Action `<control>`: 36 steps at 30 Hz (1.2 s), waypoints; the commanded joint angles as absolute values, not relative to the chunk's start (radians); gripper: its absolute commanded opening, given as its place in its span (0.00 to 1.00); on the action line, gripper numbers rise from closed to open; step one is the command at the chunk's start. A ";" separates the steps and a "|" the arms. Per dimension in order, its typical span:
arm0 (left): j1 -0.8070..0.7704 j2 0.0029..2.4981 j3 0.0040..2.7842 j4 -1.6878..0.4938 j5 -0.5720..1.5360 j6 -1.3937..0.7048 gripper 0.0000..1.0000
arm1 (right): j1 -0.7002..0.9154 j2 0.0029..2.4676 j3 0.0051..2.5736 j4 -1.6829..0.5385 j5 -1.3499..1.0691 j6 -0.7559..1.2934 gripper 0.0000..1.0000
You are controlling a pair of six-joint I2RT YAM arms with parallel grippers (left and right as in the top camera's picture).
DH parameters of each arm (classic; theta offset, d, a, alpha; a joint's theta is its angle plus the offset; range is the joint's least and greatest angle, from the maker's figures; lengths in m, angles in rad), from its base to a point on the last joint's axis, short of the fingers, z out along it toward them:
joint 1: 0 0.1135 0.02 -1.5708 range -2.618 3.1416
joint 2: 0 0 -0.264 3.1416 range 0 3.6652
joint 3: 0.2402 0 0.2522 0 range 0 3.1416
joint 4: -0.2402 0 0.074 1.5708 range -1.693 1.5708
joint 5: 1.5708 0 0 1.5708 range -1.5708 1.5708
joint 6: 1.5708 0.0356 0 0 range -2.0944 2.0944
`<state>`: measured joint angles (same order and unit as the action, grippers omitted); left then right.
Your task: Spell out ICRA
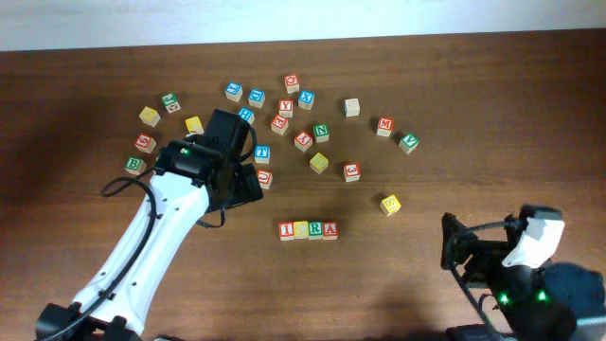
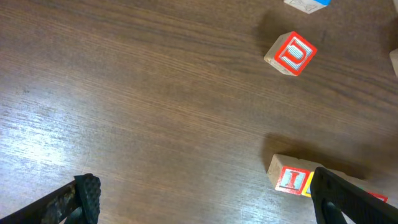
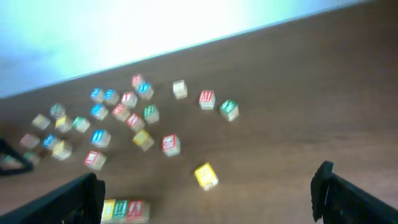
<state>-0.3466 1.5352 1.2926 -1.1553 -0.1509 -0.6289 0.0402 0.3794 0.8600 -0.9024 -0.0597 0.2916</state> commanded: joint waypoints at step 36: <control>-0.344 1.532 1.304 -1.154 -0.170 -0.625 0.99 | 0.033 0.003 0.006 -0.074 -0.030 0.078 0.98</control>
<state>-0.3462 1.5352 1.2926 -1.1553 -0.1547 -0.6289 0.0288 0.0147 0.0105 -0.0452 -0.0372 0.1474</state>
